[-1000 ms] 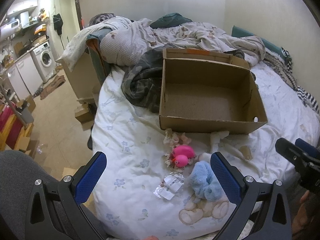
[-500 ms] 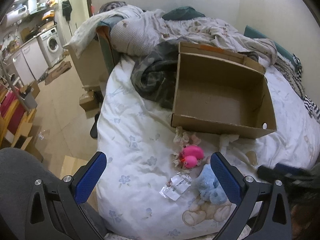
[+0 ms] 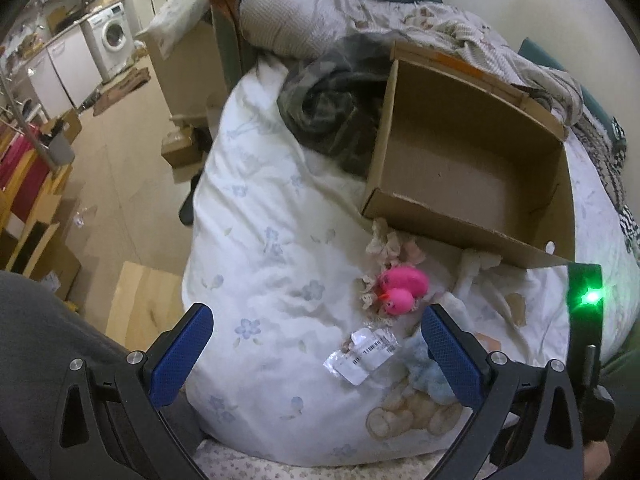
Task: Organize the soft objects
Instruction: 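Grasp the light-blue plush with the right tool while the left tool approaches the plastic bag, then grasp the clear labeled plastic bag with the left tool and lift it, then carry both items into the box and open both tools to release them, then withdraw both tools from the box back toward the remaining items, then grasp the pink rubber toy with the left tool while the right tool grasps the tan cylinder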
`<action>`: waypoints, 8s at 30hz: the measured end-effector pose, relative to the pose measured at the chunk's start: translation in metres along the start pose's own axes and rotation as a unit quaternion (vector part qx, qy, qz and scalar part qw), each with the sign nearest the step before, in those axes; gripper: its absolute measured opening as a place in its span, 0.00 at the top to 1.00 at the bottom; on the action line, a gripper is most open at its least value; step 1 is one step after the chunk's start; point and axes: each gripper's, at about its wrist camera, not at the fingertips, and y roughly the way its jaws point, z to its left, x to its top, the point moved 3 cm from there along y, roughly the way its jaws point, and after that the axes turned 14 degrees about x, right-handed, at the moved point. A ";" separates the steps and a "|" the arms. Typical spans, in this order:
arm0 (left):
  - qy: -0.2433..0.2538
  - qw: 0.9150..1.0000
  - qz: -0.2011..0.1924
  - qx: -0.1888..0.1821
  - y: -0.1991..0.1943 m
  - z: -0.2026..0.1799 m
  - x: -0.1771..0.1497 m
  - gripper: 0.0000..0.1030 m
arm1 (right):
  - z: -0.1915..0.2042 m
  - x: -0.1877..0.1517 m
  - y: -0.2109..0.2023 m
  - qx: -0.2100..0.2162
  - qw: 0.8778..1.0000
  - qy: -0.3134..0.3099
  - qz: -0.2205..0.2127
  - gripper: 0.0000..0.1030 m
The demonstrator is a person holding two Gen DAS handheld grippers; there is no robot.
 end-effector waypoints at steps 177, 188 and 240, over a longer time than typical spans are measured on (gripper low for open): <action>0.103 0.987 -0.107 -0.056 0.040 -0.105 0.117 0.36 | 0.017 0.103 -0.131 -0.055 0.959 -0.129 -0.247 0.00; 0.077 0.993 -0.075 -0.053 0.035 -0.086 0.099 0.35 | 0.010 0.082 -0.141 -0.038 0.961 -0.109 -0.250 0.00; 0.036 0.996 0.035 -0.069 0.069 -0.040 0.056 0.35 | -0.010 0.019 -0.041 -0.027 0.995 -0.091 0.000 0.91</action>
